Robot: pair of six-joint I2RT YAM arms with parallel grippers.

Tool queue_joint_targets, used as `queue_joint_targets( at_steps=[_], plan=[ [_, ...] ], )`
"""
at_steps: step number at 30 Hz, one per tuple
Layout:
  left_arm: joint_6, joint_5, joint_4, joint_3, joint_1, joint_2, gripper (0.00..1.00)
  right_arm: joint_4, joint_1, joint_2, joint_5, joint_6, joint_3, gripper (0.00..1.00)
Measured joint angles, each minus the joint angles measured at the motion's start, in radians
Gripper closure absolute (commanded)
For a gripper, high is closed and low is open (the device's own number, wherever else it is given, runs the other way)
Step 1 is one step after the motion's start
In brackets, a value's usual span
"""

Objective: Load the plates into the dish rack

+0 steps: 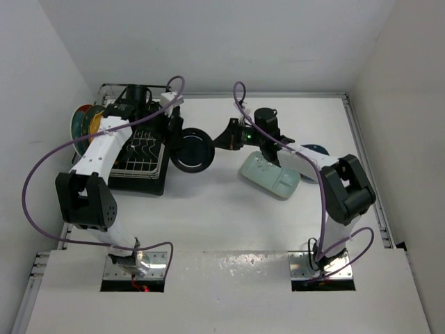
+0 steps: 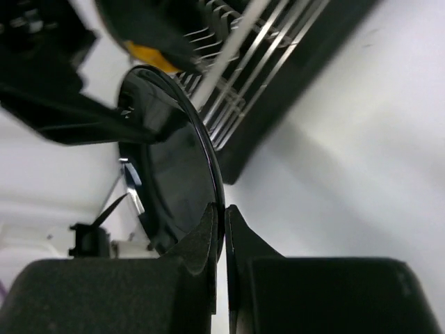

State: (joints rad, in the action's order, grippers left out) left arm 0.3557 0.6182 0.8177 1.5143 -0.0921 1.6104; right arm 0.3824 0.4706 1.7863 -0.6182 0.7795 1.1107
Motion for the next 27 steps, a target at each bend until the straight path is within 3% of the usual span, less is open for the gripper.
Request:
queue_joint_targets(
  at_steps=[3, 4, 6, 7, 8, 10, 11, 13, 15, 17, 22, 27],
  plan=[
    [-0.011, 0.065, 0.01, 0.0, 0.0, 0.023, 0.21, 0.041, 0.025, -0.014, -0.024, 0.018, -0.014, 1.0],
    [-0.012, 0.089, 0.014, 0.0, 0.0, 0.025, 0.4, 0.051, 0.026, -0.014, -0.027, 0.025, -0.018, 1.0],
    [-0.013, 0.14, 0.026, 0.0, 0.002, 0.026, 0.64, 0.062, 0.023, -0.014, -0.027, 0.035, -0.023, 1.0],
    [-0.008, 0.169, 0.034, 0.0, 0.002, 0.026, 0.88, 0.067, 0.023, -0.015, -0.028, 0.04, -0.024, 1.0],
    [-0.01, 0.187, 0.041, 0.0, 0.003, 0.026, 0.97, 0.073, 0.023, -0.015, -0.026, 0.044, -0.025, 1.0],
    [-0.01, 0.23, 0.058, 0.0, 0.013, 0.023, 1.0, 0.073, 0.016, -0.018, -0.024, 0.037, -0.032, 0.99],
    [-0.011, 0.238, 0.063, 0.0, 0.018, 0.021, 1.0, 0.08, 0.018, -0.019, -0.025, 0.036, -0.032, 0.68],
    [-0.005, 0.242, 0.077, 0.001, 0.039, 0.015, 1.0, 0.084, 0.021, -0.027, -0.024, 0.054, -0.031, 0.28],
    [-0.006, 0.221, 0.089, 0.011, 0.068, 0.011, 1.0, 0.084, 0.025, -0.038, -0.021, 0.059, -0.03, 0.19],
    [-0.018, 0.169, 0.105, 0.051, 0.107, 0.01, 1.0, 0.079, 0.027, -0.051, -0.011, 0.06, -0.029, 0.01],
    [-0.07, -0.112, 0.097, 0.206, 0.204, -0.022, 1.0, 0.041, 0.029, -0.098, 0.046, 0.039, -0.043, 0.01],
    [-0.095, -0.426, 0.04, 0.275, 0.225, -0.089, 1.0, -0.014, 0.029, -0.166, 0.102, 0.0, -0.09, 0.01]
  ],
)
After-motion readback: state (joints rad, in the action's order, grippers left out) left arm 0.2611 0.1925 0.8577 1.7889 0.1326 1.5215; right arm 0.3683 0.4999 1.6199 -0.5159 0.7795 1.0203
